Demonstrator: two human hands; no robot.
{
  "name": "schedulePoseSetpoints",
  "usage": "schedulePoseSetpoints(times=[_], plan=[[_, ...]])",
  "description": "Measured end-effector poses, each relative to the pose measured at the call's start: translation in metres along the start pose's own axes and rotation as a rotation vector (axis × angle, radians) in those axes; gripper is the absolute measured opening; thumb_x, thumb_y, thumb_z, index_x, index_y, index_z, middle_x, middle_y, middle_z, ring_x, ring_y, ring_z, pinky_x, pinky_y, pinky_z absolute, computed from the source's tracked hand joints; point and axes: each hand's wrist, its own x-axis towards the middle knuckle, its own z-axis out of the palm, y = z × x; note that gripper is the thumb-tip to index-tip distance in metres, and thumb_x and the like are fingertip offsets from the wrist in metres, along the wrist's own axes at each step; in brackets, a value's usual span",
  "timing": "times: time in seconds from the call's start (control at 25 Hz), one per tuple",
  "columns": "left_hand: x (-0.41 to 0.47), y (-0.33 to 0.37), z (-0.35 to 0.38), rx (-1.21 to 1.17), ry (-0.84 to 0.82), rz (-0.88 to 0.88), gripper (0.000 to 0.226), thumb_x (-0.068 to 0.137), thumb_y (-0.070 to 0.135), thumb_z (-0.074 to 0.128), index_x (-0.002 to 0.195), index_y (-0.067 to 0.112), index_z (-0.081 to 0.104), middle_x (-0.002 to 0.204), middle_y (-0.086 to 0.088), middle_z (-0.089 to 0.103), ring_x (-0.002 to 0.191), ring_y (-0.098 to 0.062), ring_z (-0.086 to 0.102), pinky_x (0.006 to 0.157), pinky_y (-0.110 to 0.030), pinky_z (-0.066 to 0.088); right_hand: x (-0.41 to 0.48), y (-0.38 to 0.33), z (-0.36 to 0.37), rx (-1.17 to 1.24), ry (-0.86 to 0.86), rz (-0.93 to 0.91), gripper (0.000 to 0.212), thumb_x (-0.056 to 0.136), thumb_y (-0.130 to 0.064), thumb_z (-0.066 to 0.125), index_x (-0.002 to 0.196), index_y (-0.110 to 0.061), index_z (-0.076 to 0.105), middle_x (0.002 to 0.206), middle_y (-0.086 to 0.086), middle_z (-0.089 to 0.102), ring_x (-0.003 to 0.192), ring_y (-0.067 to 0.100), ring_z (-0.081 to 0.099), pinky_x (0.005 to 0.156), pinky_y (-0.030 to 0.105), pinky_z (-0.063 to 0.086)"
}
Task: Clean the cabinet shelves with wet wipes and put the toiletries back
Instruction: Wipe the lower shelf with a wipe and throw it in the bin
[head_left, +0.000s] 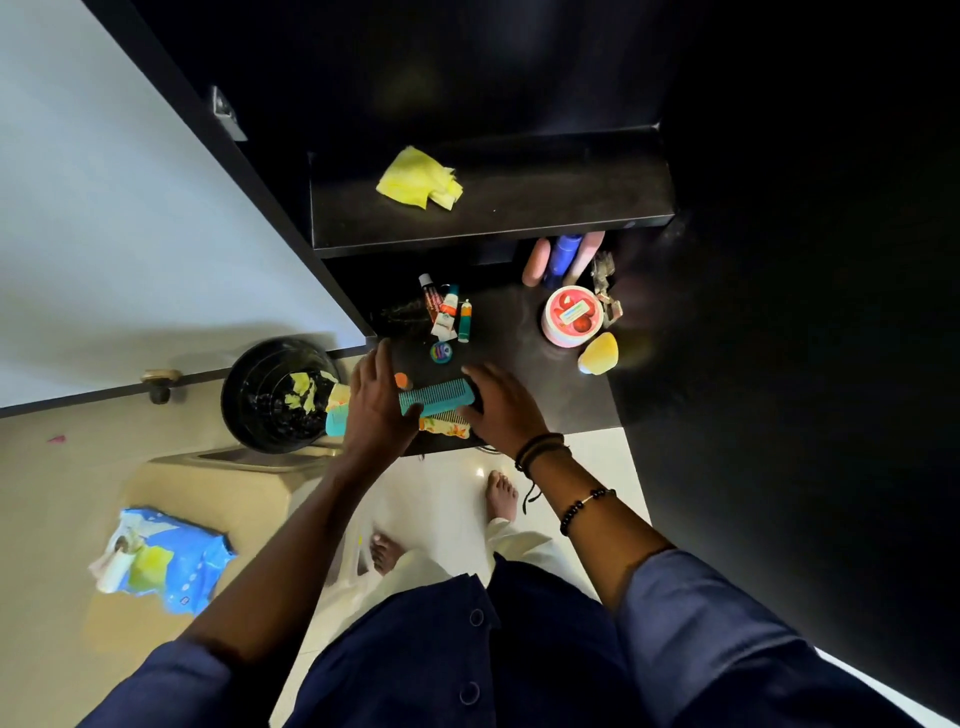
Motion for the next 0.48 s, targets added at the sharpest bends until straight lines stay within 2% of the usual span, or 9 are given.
schedulePoseSetpoints(times=[0.16, 0.28, 0.36, 0.48], plan=[[0.004, -0.046, 0.007, 0.074, -0.117, -0.107, 0.101, 0.069, 0.019, 0.08, 0.148, 0.002, 0.019, 0.149, -0.02, 0.029, 0.139, -0.039, 0.02, 0.116, -0.052, 0.019, 0.016, -0.005, 0.022, -0.099, -0.1, -0.024, 0.06, 0.084, -0.024, 0.067, 0.138, -0.01, 0.044, 0.141, 0.007, 0.044, 0.126, 0.026, 0.045, 0.102, 0.037, 0.043], [0.012, -0.071, 0.006, 0.066, -0.178, -0.253, 0.1, 0.072, 0.022, 0.079, 0.149, 0.009, 0.018, 0.153, -0.021, 0.02, 0.142, -0.04, 0.012, 0.115, -0.05, 0.014, 0.027, -0.005, 0.032, -0.21, -0.128, -0.049, 0.058, 0.085, -0.024, 0.066, 0.137, -0.011, 0.044, 0.14, 0.006, 0.044, 0.127, 0.027, 0.042, 0.099, 0.038, 0.043], [0.018, -0.085, 0.005, -0.015, -0.235, -0.305, 0.097, 0.07, 0.019, 0.082, 0.148, 0.009, 0.024, 0.148, -0.022, 0.027, 0.137, -0.039, 0.025, 0.112, -0.045, 0.023, 0.03, -0.005, 0.037, -0.283, -0.123, -0.073, 0.054, 0.086, -0.023, 0.064, 0.135, -0.011, 0.047, 0.138, 0.006, 0.045, 0.125, 0.027, 0.042, 0.095, 0.038, 0.043], [0.022, -0.099, 0.005, -0.121, -0.24, -0.31, 0.08, 0.062, 0.018, 0.087, 0.131, 0.009, 0.048, 0.127, -0.02, 0.049, 0.115, -0.035, 0.05, 0.093, -0.037, 0.043, 0.025, -0.004, 0.043, -0.315, -0.108, -0.055, 0.045, 0.088, -0.023, 0.061, 0.129, -0.01, 0.05, 0.135, 0.007, 0.046, 0.123, 0.028, 0.042, 0.091, 0.038, 0.041]])
